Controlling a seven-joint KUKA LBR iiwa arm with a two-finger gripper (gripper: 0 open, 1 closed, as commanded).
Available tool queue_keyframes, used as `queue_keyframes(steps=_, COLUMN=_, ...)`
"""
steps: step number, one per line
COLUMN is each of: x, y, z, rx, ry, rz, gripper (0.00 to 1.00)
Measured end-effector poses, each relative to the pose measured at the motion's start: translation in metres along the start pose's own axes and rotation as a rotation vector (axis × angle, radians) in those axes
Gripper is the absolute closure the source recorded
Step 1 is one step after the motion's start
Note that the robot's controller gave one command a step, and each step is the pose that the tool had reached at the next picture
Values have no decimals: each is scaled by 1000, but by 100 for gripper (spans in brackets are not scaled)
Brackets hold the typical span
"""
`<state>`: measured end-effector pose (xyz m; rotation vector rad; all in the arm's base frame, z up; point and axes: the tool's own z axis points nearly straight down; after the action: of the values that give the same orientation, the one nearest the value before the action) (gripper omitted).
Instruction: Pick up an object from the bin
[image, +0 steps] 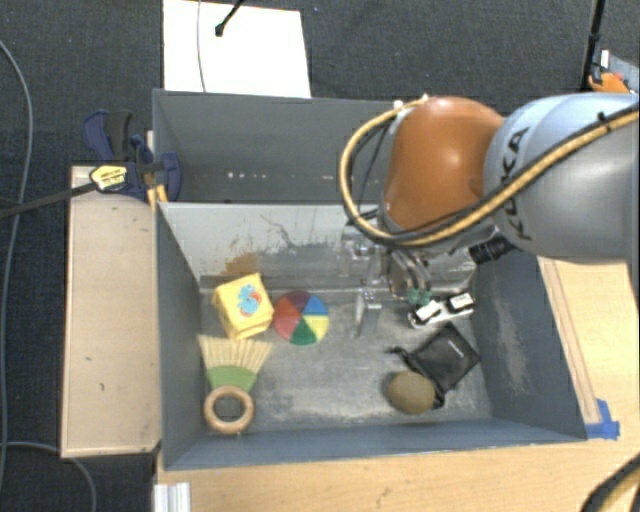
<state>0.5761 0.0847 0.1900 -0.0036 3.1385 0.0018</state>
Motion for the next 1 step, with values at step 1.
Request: queue_keyframes(steps=1, x=-4, y=1, z=39, rx=-1, ry=-5, rz=59, gripper=0)
